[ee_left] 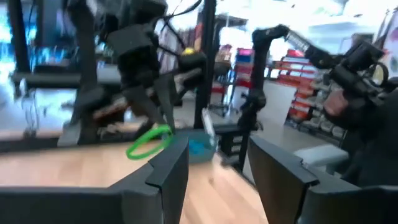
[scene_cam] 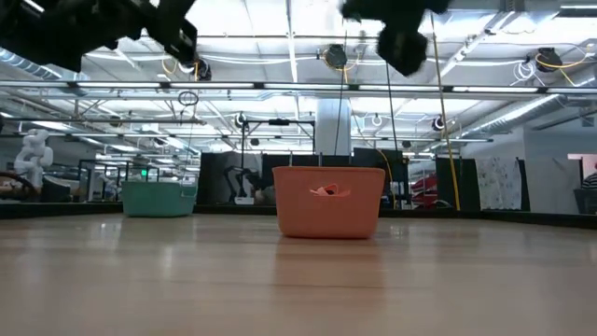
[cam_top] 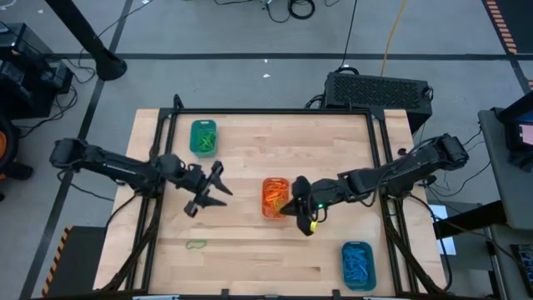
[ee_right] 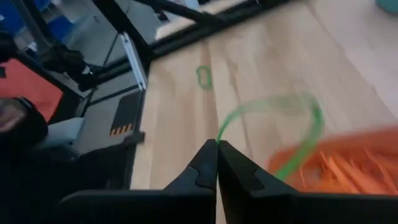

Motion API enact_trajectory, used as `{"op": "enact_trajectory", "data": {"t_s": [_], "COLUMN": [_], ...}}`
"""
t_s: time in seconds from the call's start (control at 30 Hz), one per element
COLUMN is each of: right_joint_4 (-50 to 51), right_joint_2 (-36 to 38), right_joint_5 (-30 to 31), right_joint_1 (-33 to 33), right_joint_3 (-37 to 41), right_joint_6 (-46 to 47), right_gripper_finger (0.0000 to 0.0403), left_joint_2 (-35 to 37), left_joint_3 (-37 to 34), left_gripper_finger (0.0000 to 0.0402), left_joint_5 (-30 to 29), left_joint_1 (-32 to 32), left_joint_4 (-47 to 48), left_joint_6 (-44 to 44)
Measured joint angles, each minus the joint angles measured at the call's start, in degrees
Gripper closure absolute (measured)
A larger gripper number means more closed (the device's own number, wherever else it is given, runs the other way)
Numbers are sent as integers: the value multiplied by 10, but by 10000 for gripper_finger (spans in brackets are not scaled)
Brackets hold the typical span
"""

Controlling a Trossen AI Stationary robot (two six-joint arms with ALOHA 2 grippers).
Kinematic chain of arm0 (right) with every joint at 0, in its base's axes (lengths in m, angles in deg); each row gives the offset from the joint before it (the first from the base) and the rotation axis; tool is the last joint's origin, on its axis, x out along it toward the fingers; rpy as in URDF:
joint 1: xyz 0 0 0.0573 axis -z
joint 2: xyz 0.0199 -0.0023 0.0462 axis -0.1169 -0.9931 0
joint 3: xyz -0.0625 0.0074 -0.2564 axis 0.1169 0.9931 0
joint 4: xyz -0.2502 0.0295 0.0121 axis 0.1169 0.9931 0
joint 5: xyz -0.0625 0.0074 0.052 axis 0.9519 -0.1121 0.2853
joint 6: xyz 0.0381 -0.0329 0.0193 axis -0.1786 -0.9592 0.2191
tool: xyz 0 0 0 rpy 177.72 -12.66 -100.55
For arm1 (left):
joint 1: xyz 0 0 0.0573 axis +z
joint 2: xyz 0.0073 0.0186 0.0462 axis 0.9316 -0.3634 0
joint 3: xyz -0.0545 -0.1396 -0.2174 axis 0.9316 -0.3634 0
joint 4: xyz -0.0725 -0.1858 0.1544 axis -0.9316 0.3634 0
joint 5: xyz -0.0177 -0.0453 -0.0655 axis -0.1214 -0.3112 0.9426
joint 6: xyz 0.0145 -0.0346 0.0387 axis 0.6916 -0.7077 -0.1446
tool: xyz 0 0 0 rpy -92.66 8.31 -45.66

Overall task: Sort rubber bands into baskets
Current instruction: Put the green rubber band into the green bin

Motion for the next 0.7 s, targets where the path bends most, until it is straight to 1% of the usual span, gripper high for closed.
{"op": "enact_trajectory", "data": {"t_s": [0.23,0.33,0.5,0.63,0.7], "right_joint_4": [-8,-7,0,26,19], "right_joint_2": [-94,-145,-208,-223,-224], "right_joint_5": [-6,-44,-88,-91,-89], "right_joint_1": [0,0,0,0,0], "right_joint_3": [-112,-164,-248,-290,-298], "right_joint_6": [-37,-61,-98,-127,-136], "right_gripper_finger": [403,403,403,402,402], "left_joint_2": [-96,-135,-183,-210,-216], "left_joint_3": [0,4,27,39,39], "left_gripper_finger": [230,230,230,230,230], "left_joint_5": [-17,-17,-9,56,60], "left_joint_1": [-39,-47,-70,-84,-88], "left_joint_4": [-135,-170,-167,-166,-163], "left_joint_6": [61,64,91,101,116]}}
